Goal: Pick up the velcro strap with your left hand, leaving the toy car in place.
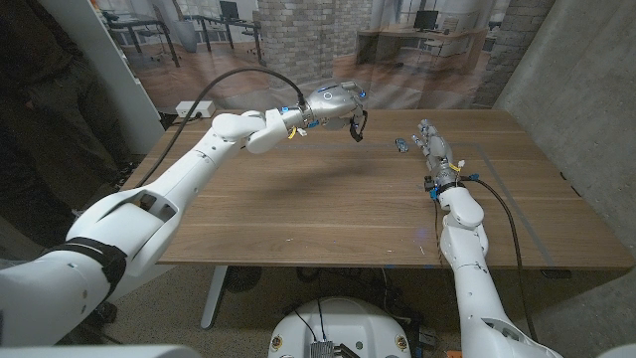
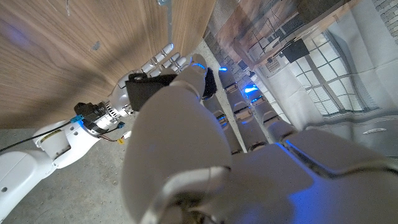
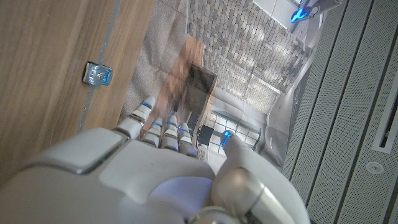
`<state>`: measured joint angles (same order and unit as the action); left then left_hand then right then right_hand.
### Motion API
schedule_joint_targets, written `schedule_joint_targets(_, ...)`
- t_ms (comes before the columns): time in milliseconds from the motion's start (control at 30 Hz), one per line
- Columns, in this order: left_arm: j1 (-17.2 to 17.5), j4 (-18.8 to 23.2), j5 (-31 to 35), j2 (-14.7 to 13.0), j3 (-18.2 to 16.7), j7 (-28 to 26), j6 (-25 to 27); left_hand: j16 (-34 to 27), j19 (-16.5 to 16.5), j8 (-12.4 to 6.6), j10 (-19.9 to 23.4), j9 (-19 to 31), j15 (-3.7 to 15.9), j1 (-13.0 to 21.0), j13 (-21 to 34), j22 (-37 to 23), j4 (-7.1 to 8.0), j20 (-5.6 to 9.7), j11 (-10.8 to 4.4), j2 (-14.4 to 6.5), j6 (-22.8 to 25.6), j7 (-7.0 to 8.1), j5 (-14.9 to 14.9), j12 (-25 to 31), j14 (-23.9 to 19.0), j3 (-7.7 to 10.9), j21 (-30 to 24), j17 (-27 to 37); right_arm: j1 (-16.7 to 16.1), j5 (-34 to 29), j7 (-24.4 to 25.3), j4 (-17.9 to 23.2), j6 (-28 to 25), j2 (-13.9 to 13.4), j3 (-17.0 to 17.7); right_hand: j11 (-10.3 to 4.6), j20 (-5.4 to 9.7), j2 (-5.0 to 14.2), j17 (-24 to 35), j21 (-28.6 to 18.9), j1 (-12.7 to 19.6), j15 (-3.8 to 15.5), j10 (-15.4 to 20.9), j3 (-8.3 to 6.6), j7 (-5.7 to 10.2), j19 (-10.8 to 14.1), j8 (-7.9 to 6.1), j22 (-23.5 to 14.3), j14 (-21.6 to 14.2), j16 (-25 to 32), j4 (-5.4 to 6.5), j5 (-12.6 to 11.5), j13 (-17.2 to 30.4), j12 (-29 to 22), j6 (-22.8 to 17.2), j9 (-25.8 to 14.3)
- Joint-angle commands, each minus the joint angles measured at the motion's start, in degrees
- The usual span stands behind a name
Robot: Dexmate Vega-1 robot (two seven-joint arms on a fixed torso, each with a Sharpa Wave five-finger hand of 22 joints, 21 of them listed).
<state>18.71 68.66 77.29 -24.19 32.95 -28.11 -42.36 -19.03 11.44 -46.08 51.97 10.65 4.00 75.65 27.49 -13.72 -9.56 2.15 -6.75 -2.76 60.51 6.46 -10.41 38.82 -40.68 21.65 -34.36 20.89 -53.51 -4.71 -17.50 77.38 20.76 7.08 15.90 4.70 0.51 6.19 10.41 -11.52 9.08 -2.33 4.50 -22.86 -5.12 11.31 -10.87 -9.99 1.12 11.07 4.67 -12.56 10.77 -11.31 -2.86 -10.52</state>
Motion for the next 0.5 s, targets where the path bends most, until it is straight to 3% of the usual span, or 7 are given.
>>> schedule_joint_targets(33, -1.7, -4.7, 1.3, -0.5, 1.6, -7.5, -2.0, 0.2, 0.2, 0.18, 6.6, -0.1, 9.41, -0.2, 3.1, -0.1, 0.0, 0.06, -4.32, 0.2, 0.5, -0.21, -0.5, 0.2, -0.8, 0.5, -0.4, 0.1, -6.4, -4.2, 4.6, 9.8, -1.1, 2.0, -2.8, 0.05, 0.4, 0.05, 0.2, 0.0, -0.7, -0.12, 0.5, -0.03, -0.15, 0.2, -0.2, -0.1, -0.5, -0.2, -0.19, -0.4, 0.3, -0.1, -0.5, -0.1)
schedule_joint_targets(300, -3.0, -9.0, 2.1, -1.0, 3.5, -12.7, -3.9, 0.3, 0.1, 0.18, 6.7, 0.0, 9.4, -0.2, 3.3, -0.2, -0.02, 0.02, -4.33, 0.3, 0.6, -0.19, -0.5, 0.1, -1.0, 0.8, -0.8, 0.3, -13.2, -7.2, 9.3, 16.9, -1.3, 4.4, -5.8, 0.05, 0.33, 0.02, 0.2, 0.0, -0.7, -0.16, 0.6, -0.04, -0.19, 0.2, -0.22, -0.1, -0.5, -0.2, -0.25, -0.4, 0.3, -0.1, -0.6, -0.1)
schedule_joint_targets(500, -2.8, -9.0, 2.0, -2.0, 3.7, -13.5, -4.6, 0.4, 0.0, 0.27, 6.7, 0.0, 9.39, -0.3, 3.4, -0.2, -0.02, -0.05, -4.34, 0.4, 0.6, -0.17, -0.5, 0.0, -1.1, 0.98, -1.1, 0.5, -15.2, -8.1, 11.5, 18.6, -1.3, 5.0, -7.2, 0.07, 0.4, 0.0, 0.1, 0.0, -0.6, -0.14, 0.6, -0.06, -0.18, 0.2, -0.25, -0.1, -0.6, -0.2, -0.32, -0.4, 0.3, -0.1, -0.7, -0.1)
